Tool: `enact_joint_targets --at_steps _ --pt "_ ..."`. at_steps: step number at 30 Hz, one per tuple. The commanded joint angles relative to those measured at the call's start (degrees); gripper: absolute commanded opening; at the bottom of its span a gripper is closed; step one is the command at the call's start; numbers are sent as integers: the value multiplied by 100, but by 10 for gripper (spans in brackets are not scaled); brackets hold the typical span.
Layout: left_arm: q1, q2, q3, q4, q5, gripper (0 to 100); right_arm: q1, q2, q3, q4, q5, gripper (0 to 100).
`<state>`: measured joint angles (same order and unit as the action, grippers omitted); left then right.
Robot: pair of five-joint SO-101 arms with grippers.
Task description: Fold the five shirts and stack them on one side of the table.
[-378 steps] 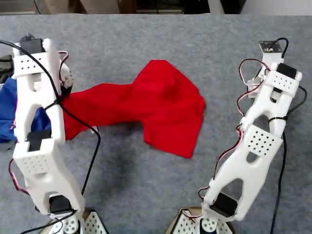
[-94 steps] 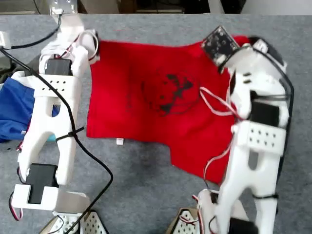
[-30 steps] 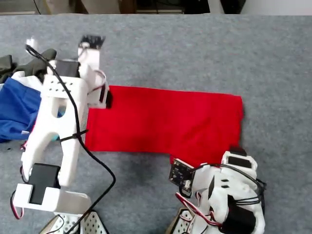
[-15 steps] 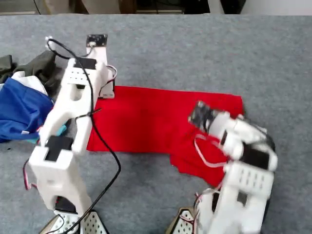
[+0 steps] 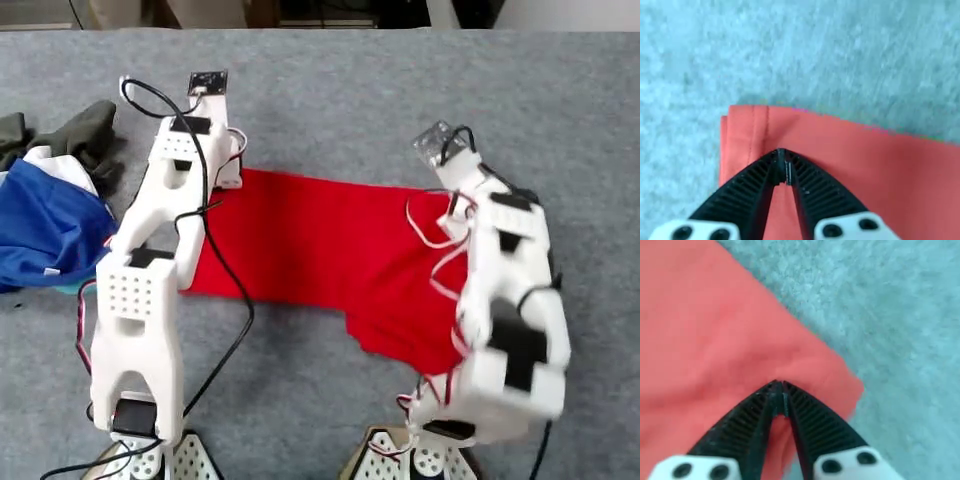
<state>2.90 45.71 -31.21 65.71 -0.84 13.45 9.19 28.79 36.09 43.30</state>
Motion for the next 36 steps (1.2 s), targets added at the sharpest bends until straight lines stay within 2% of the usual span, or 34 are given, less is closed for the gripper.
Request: enact_joint_targets --at_steps 1,8,11,14,17,24,26,29,33,36 --pt "-88 163 -580 -35 18 19 40 681 -980 132 -79 19" --pt "-316 207 -985 -35 9 19 251 1323 -1921 571 -132 19" --pt "-369 215 -1011 -35 9 19 251 1323 -1947 624 -343 19" --pt "-360 198 -993 9 9 19 207 901 -1701 879 -97 19" --pt "-352 154 -1231 519 0 19 198 22 -1121 800 -26 19" --pt "-334 -119 -2760 2259 -44 19 -40 -2527 444 774 -9 21" --pt "-237 -224 -3147 2752 -149 19 -145 -3213 593 1178 18 22" --pt "79 -321 -3596 3525 -281 19 -321 -4057 602 2259 519 23" --pt "273 -655 -3341 3525 -123 19 -593 -4919 611 3596 958 23" --pt "413 -1314 -2602 3525 -114 19 -804 -5314 699 4431 1169 27"
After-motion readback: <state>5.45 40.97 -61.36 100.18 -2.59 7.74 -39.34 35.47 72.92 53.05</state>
